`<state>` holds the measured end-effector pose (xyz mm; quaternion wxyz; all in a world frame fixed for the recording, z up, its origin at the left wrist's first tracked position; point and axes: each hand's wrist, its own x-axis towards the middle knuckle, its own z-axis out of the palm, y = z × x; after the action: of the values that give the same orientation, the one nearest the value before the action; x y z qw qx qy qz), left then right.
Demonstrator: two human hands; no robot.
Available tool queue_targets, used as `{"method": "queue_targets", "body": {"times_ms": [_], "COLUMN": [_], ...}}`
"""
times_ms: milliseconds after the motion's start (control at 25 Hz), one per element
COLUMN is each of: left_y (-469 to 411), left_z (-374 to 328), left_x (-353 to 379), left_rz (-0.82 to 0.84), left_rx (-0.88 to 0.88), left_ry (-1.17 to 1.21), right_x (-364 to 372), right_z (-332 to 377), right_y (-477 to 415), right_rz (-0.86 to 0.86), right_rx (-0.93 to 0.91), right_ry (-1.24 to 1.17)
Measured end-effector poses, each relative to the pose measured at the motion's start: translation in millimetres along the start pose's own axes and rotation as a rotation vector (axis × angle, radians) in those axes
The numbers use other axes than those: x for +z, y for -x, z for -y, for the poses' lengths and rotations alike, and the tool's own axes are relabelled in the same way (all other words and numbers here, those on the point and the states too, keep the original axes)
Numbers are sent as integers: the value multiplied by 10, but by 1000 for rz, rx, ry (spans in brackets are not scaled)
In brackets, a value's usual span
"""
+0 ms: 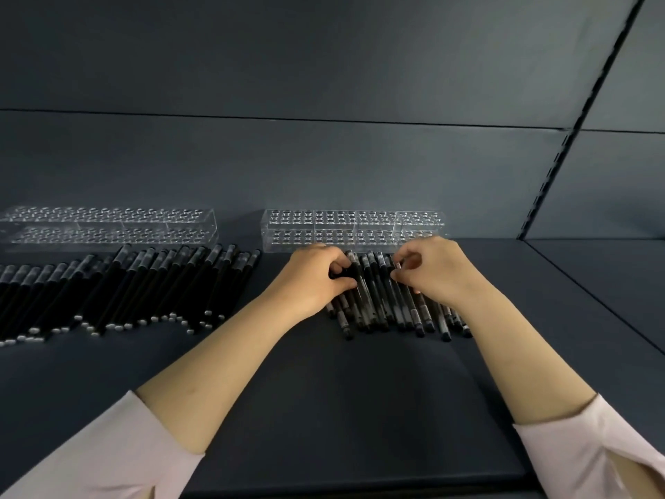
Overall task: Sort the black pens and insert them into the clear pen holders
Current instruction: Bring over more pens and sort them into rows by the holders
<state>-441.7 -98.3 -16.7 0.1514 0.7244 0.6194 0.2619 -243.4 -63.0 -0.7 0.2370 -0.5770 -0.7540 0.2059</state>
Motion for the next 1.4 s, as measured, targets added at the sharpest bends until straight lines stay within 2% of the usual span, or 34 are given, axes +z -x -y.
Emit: {"method": "queue_targets", "body": {"times_ms": [200, 520, 840, 1120, 1400], "left_y": [-20, 69, 167, 228, -163], "left_z": [17, -349, -1664, -3048, -3948], "left_x": [-55, -74, 383, 1350, 2093], "left_rz": [-50, -82, -44, 0, 84], "left_rx": [66, 156, 244, 317, 361], "left_ry": [-50, -243, -364, -356, -427], "right_x": [-87, -646, -1646, -2659, -3176], "right_z": [45, -60, -863, -2026, -3072], "right_y": [116, 743, 1574, 2267, 2087], "right_rz": [-28, -143, -220, -229, -185], "right_rx": [-86, 20, 113, 170, 194], "right_ry": [159, 366, 456, 583, 558]}}
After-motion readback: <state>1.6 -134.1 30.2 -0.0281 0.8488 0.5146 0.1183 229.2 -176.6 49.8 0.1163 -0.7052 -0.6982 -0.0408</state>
